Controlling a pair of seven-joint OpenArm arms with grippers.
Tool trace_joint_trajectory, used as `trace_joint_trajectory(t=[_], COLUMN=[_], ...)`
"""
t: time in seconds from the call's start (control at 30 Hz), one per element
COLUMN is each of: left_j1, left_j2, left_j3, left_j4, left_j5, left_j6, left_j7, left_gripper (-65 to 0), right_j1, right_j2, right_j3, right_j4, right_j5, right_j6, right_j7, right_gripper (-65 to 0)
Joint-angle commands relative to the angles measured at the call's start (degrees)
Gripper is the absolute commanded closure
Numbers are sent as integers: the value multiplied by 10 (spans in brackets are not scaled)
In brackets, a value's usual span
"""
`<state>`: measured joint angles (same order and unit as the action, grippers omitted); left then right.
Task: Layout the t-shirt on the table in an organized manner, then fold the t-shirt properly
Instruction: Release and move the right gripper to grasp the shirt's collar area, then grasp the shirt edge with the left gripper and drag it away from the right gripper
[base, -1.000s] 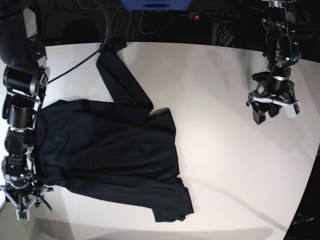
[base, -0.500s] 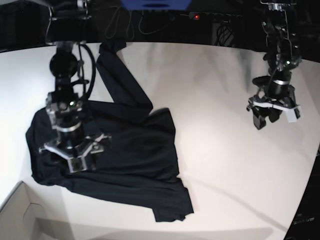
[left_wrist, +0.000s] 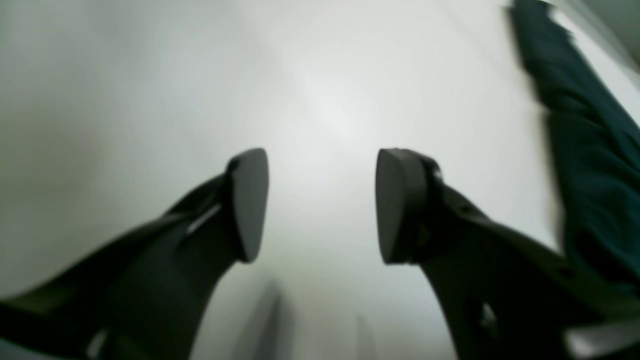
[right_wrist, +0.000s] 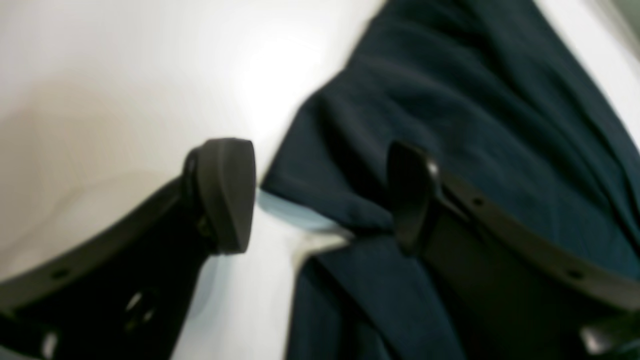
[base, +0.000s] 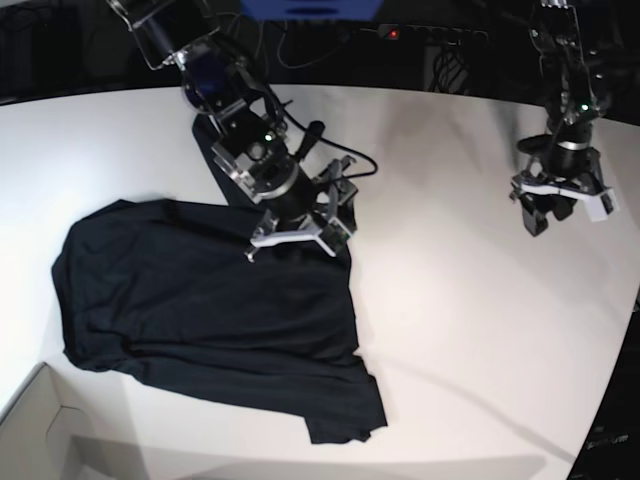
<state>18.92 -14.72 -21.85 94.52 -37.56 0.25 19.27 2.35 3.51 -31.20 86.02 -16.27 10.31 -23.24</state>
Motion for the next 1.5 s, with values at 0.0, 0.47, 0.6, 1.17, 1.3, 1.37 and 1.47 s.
trace_joint_trajectory(t=[0.0, 0.47, 0.6, 1.17, 1.3, 1.37, 1.47], left_j1=[-1, 42, 43, 43, 43, 43, 42], left_j2=[0, 4, 4, 3, 3, 3, 3], left_j3=[-11, -85, -87, -116, -132, -135, -135], left_j4=[12, 11, 11, 12, 12, 12, 12], left_j5=[-4, -4, -4, -4, -4, -4, -4], left_j6=[-2, -5, -5, -5, -6, -6, -6], left_j7=[-15, -15, -15, -15, -15, -15, -15], left_gripper=[-336, -336, -336, -336, -336, -336, -336], right_j1=[17, 75, 80, 36, 49, 64, 83], right_j2=[-3, -23, -23, -72, -79, -76, -74], right_j3=[-7, -22, -19, 16, 105, 153, 230], right_j4=[1, -140, -136, 174, 170, 161, 137], right_j5=[1, 1, 1, 1, 3, 4, 4], right_j6=[-5, -5, -5, 78, 78, 78, 79], right_j7=[16, 17, 17, 11, 15, 15, 16], right_gripper=[-415, -176, 0, 0, 0, 0, 0])
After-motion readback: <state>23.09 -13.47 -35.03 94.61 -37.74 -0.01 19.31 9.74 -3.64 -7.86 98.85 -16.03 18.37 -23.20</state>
